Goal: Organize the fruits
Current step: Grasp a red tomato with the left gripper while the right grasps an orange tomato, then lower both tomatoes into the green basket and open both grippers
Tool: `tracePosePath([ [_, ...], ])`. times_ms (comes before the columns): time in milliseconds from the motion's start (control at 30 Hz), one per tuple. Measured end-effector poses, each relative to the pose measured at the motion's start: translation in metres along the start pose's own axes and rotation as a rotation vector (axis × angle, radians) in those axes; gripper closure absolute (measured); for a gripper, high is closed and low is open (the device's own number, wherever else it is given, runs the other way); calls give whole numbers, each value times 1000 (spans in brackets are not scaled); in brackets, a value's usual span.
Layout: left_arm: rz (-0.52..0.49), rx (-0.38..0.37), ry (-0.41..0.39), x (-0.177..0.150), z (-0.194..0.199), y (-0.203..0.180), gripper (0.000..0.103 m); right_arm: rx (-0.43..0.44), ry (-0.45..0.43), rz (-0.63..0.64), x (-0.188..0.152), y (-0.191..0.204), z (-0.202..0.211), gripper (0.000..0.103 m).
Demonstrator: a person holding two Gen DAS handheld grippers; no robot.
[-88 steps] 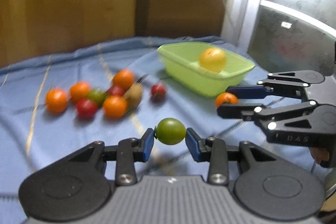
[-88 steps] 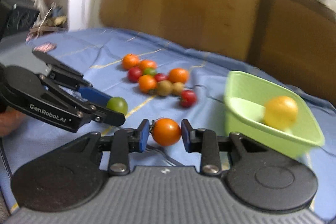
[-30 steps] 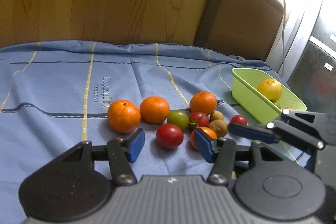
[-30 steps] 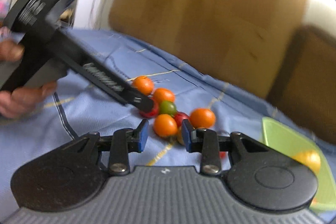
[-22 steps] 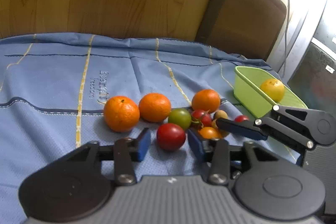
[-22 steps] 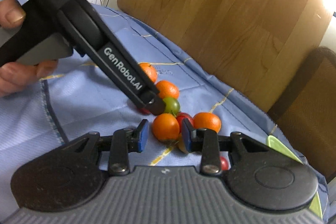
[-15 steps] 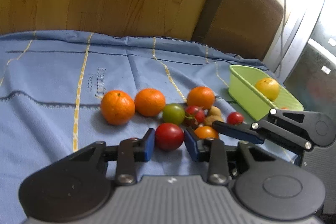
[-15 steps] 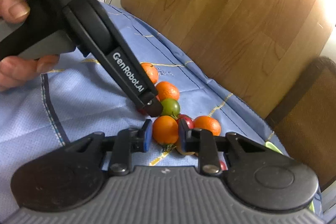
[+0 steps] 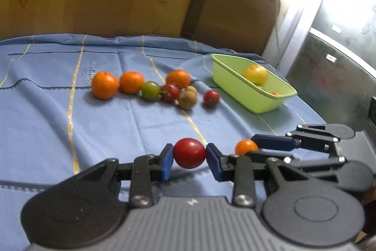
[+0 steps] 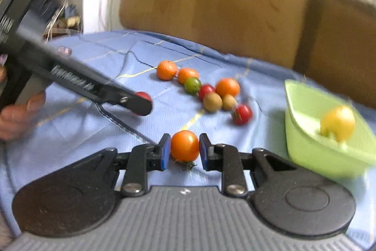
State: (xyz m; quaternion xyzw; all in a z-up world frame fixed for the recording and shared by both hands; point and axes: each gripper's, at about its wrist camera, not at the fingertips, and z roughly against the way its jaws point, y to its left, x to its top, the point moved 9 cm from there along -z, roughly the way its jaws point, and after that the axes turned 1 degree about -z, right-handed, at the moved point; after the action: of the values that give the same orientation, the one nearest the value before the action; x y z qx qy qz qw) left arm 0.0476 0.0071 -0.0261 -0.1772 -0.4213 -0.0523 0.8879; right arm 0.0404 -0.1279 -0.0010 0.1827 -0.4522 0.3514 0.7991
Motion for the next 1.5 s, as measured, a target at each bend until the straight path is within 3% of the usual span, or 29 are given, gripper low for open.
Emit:
tracePosePath([
  [33, -11, 3, 2, -2, 0, -3, 72, 17, -1, -79, -4, -6, 7, 74],
  [233, -37, 36, 20, -12, -7, -6, 70, 14, -10, -159, -13, -9, 12, 73],
  [433, -79, 69, 8, -14, -3, -9, 62, 1, -16, -125, -13, -3, 11, 71],
  [833, -99, 104, 22, -19, -2, -14, 62, 28, 5, -103, -19, 0, 5, 66],
  [900, -101, 107, 28, -21, -2, -16, 64, 30, 2, -100, -18, 1, 5, 66],
  [933, -105, 114, 29, -22, -2, -17, 72, 32, -2, -98, -18, 1, 5, 67],
  [1000, -110, 122, 31, -21, -3, -18, 72, 39, -12, -98, -18, 0, 7, 71],
  [1233, -123, 28, 6, 27, -23, -46, 72, 21, -101, -140, -8, -20, 23, 71],
  [1367, -161, -36, -43, 74, -55, -76, 72, -86, -188, -188, 7, -62, 38, 71],
  [1500, -158, -85, -18, 99, -101, -99, 72, -208, -235, -253, 14, -116, 45, 71],
])
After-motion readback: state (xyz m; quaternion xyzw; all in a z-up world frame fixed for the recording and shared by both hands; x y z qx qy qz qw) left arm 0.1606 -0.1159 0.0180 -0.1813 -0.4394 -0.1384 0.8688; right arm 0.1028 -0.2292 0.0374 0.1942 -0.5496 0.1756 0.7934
